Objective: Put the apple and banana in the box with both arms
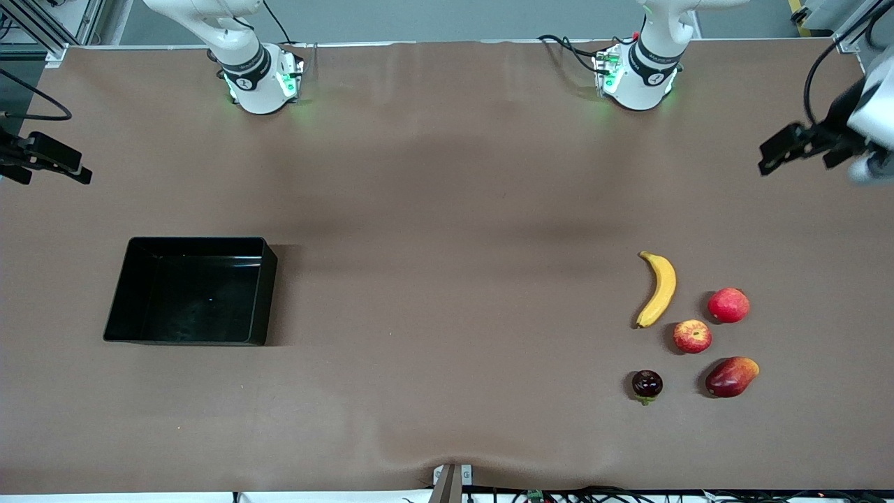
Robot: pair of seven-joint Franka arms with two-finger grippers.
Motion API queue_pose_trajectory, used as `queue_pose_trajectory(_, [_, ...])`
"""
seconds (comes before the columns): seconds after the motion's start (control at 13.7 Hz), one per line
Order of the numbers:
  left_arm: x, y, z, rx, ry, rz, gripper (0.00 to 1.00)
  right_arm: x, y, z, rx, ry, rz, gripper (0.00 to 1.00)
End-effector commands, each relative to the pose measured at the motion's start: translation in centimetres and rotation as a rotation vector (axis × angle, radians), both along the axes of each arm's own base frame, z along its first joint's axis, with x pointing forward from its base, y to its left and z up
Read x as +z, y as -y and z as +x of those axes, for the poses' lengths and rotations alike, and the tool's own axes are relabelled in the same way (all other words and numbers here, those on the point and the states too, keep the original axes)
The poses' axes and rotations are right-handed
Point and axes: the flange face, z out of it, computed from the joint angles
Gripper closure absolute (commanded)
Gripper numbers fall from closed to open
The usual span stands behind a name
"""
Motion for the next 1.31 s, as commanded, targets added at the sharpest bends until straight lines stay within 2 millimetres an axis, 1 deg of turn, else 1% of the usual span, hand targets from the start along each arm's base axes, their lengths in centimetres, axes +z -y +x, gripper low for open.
queue_pose_trajectory(0.0, [-6.0,-1.3,3.8,-0.037,-0.009,-0.011,0.00,-0.1,-0.3,0.3,0.000,0.003,0.001,0.00])
queue_pose_trajectory(0.07, [-8.0,-2.2,5.0,-0.072,0.006,-0.015,0.00,-0.1,-0.4,0.4,0.003,0.003,-0.005,0.00])
queue_pose_trajectory(0.15, [-9.9,-2.3,6.2,-0.078,0.019,-0.018,0.00,-0.1,-0.2,0.4,0.001,0.005,-0.013,0.00])
queue_pose_trajectory(0.22, [-12.2,-2.2,7.3,-0.075,0.008,-0.021,0.00,-0.5,0.6,0.7,-0.013,0.006,-0.015,0.00])
queue_pose_trajectory(0.29, [-14.5,-2.3,8.4,-0.078,0.011,-0.022,0.00,-1.6,1.0,1.6,-0.020,0.003,-0.018,0.00])
queue_pose_trajectory(0.36, [-16.7,-2.4,9.1,-0.088,0.023,-0.017,0.00,-2.9,1.9,2.2,-0.035,-0.012,-0.018,0.00])
queue_pose_trajectory(0.44, [-18.9,-2.9,9.8,-0.086,0.034,-0.010,0.00,-4.3,2.4,2.9,-0.043,-0.037,-0.017,0.00])
queue_pose_trajectory(0.51, [-21.0,-3.8,10.6,-0.075,0.058,-0.011,0.00,-5.7,2.5,3.6,-0.043,-0.051,-0.015,0.00])
queue_pose_trajectory(0.66, [-24.7,-4.0,12.0,-0.079,0.100,-0.013,0.00,-8.4,2.4,5.2,-0.043,-0.064,-0.011,0.00])
queue_pose_trajectory(0.8, [-27.9,-4.4,13.4,-0.086,0.149,-0.016,0.00,-11.8,2.0,7.1,-0.039,-0.077,-0.005,0.00])
queue_pose_trajectory(1.02, [-33.0,-4.3,14.9,-0.102,0.184,-0.021,0.00,-14.5,2.5,8.5,-0.043,-0.075,-0.013,0.00])
queue_pose_trajectory(1.09, [-34.3,-4.3,15.0,-0.103,0.180,-0.023,0.00,-16.7,2.7,9.1,-0.048,-0.106,-0.022,0.00])
queue_pose_trajectory(1.17, [-35.5,-4.3,15.2,-0.114,0.180,-0.024,0.00,-18.0,3.4,9.2,-0.053,-0.132,-0.026,0.00])
queue_pose_trajectory(1.24, [-37.1,-4.5,15.2,-0.123,0.178,-0.025,0.00,-20.9,5.8,9.3,-0.093,-0.180,-0.014,0.00])
